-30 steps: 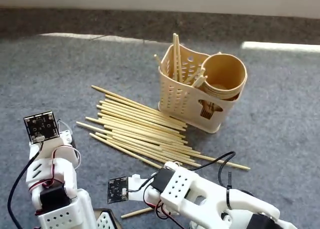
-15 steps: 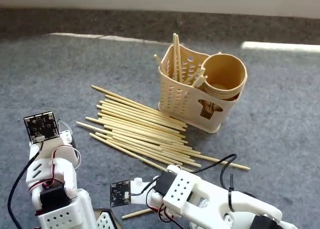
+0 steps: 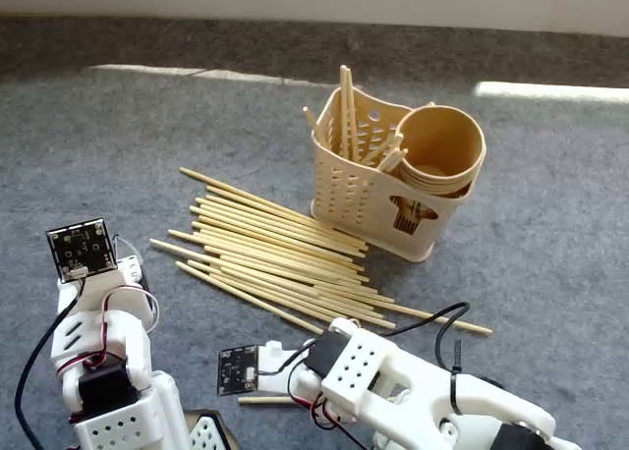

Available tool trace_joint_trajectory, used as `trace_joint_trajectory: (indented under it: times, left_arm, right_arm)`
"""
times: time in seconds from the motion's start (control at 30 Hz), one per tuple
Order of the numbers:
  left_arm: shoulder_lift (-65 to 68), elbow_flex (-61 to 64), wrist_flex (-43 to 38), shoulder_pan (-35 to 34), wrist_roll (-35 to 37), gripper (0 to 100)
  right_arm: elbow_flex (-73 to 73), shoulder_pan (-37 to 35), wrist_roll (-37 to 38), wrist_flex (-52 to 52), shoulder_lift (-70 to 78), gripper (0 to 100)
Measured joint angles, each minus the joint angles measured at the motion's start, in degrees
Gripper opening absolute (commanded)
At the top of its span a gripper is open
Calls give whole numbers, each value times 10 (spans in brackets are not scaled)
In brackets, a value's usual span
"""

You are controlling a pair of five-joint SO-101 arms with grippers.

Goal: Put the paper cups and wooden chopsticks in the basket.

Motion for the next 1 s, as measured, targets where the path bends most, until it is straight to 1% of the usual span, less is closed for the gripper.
trace_joint_trajectory:
  times: [0.2,0.47,0.53,0.67,0.83,1.0]
  left_arm:
    - [0,0,0,0,0,98]
    - [0,0,0,0,0,98]
    - [0,0,0,0,0,98]
    - [0,0,0,0,0,98]
    - [0,10,-7,0,0,98]
    - [0,11,-16,0,0,98]
  right_arm:
    - [-53,60,0,26,-127,5]
    - [-55,113,0,26,-309,5]
    - [-55,126,-12,23,-350,5]
    - [-55,149,-47,-14,-425,5]
    - [-55,153,-99,-64,-487,5]
    - [-55,153,-128,-127,-524,5]
